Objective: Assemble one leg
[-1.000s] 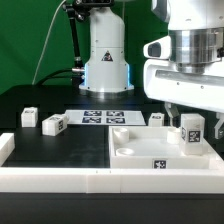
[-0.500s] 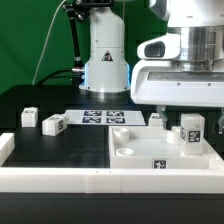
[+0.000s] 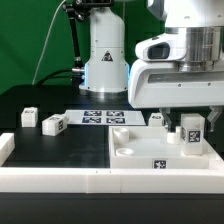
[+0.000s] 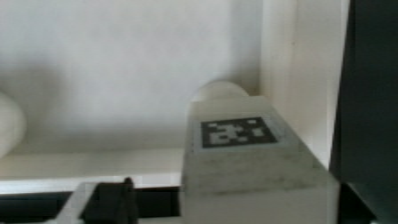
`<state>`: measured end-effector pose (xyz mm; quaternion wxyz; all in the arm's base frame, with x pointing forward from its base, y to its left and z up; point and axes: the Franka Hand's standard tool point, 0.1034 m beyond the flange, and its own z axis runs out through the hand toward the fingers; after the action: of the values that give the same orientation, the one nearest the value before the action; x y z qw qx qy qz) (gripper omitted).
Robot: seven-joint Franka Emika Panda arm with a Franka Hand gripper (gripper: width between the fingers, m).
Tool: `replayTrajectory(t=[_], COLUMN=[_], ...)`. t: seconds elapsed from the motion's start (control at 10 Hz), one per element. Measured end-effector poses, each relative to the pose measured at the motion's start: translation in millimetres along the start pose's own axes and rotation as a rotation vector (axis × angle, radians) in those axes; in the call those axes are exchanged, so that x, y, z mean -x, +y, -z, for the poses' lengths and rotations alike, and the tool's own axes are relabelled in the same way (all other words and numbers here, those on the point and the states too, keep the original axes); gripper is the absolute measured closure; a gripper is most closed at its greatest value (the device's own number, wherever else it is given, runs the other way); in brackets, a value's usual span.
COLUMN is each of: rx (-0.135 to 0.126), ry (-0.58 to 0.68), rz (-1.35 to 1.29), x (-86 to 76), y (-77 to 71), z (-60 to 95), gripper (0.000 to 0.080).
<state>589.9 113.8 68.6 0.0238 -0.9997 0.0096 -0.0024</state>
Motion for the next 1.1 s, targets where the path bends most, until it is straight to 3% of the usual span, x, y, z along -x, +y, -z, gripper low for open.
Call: replayTrajectory(t=[0.1,0.2,0.3,0.7,1.1], rx=[0.000,0.000,0.000,-0.028,-0.027], ry=[0.000,0.000,0.000,-0.009,-0.013], rz=[-0.022,-0.022,-0.027,-0.484,-0.975], x=[0.0,0.0,0.0,0.8,0.6], y=[0.0,0.1,0.1,-1.0,-2.4], z=[0.0,0.0,-0.1,-1.6,-2.9], gripper=[0.0402,0.0509,0.0509,0.0509,0.0509])
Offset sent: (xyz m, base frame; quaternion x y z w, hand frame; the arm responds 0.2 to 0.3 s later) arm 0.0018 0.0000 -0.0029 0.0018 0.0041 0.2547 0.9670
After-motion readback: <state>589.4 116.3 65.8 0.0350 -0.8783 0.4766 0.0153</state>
